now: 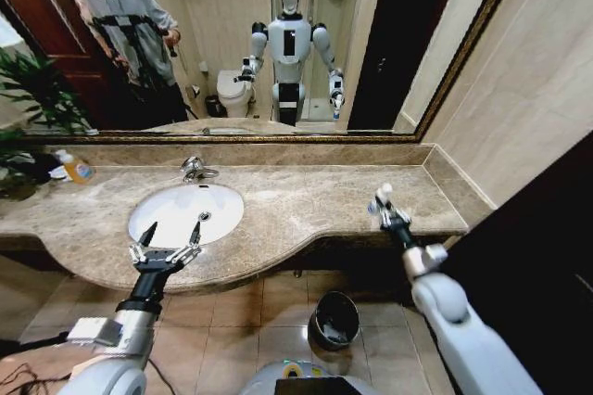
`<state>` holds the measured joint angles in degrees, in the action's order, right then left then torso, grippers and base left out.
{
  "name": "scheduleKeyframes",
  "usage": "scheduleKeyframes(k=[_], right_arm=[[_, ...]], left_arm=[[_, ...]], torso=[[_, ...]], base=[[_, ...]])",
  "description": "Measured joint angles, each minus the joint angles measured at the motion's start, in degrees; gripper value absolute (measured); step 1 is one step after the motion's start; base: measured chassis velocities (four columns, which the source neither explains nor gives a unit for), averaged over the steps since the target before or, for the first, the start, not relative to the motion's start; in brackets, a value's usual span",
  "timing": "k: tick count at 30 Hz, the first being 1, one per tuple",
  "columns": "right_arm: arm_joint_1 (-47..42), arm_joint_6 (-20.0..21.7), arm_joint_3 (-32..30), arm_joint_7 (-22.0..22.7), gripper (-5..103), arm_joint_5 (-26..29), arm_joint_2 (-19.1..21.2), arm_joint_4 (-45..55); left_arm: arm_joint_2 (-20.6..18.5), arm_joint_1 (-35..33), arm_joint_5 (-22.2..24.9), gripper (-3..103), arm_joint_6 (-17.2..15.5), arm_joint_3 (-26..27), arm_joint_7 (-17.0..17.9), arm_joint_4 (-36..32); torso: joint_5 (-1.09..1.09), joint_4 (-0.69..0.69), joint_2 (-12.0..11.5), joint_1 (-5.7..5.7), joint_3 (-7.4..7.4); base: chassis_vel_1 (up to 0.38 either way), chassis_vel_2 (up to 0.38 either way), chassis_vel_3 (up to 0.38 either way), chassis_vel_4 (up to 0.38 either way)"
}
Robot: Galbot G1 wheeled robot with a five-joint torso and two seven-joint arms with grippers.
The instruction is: Pick up the trash from the sink and place it in the trash bin.
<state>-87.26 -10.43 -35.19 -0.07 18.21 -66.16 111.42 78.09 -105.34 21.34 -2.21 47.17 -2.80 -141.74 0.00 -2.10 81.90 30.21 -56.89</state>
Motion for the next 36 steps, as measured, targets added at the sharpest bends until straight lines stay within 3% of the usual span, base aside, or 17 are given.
scheduleKeyframes(k=[1,4,10,16,25,36], right_arm=[[-2.3,-2.3,-0.1,-0.6,12,-3.3,-1.8,-2.6],[-5.4,-4.4,1.0,-1.3,12,-5.6,-3.4,-7.3],[-7.8,-3.9,4.5,-2.4,12,-10.1,-6.2,-19.4],[0.8,-1.4,9.6,-5.5,12,-15.8,-8.0,-34.6],[10.9,4.2,13.8,-11.0,12,-25.7,-8.7,-48.6],[19.7,3.7,14.5,-10.9,12,-31.5,-11.4,-59.9]], left_arm=[[0.0,0.0,0.0,100,0.0,0.0,0.0,0.0],[0.0,0.0,0.0,100,0.0,0.0,0.0,0.0],[0.0,0.0,0.0,100,0.0,0.0,0.0,0.0],[0.0,0.0,0.0,100,0.0,0.0,0.0,0.0],[0.0,0.0,0.0,100,0.0,0.0,0.0,0.0],[0.0,0.0,0.0,100,0.0,0.0,0.0,0.0]], torso=[[0.0,-0.01,0.0,0.01,0.0],[-0.01,-0.01,0.0,0.02,-0.01],[-0.02,0.01,0.0,0.01,-0.01],[0.01,-0.02,0.0,0.02,-0.01],[-0.01,-0.01,0.0,0.02,-0.02],[-0.01,-0.02,0.0,0.02,-0.02]], base=[[0.0,0.0,0.0,0.0],[0.0,0.0,0.0,0.0],[0.0,0.0,0.0,0.0],[0.0,0.0,0.0,0.0],[0.0,0.0,0.0,0.0],[0.0,0.0,0.0,0.0]])
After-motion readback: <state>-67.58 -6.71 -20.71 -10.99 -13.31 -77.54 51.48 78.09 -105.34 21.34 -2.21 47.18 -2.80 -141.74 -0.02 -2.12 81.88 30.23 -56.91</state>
